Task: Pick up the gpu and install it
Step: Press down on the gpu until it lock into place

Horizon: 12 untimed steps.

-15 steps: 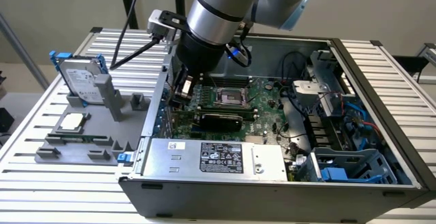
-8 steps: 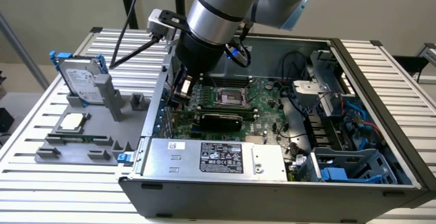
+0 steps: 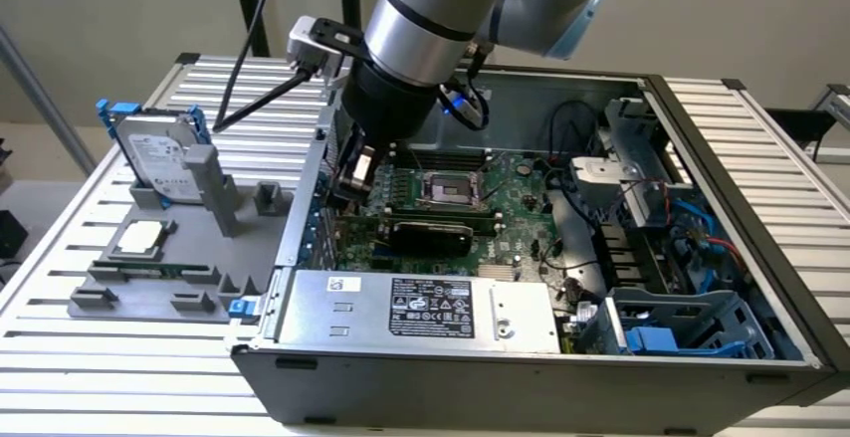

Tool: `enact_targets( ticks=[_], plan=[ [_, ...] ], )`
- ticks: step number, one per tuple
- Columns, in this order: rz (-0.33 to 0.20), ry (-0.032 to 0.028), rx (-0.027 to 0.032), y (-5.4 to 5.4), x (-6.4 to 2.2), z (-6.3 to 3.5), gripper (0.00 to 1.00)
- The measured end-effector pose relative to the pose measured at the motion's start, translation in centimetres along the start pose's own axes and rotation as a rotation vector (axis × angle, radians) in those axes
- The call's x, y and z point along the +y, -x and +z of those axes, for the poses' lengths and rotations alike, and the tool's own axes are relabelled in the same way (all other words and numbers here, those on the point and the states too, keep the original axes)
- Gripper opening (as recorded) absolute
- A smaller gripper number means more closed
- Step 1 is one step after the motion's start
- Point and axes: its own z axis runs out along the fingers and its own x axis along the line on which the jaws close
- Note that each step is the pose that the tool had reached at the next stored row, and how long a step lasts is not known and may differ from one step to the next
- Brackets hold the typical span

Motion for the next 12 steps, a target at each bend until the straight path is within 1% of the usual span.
enact_targets(
  ticks=[12],
  plan=[
    [0.005,0.0012,-0.0028,0.33,0.02,-0.02,0.11]
  ],
)
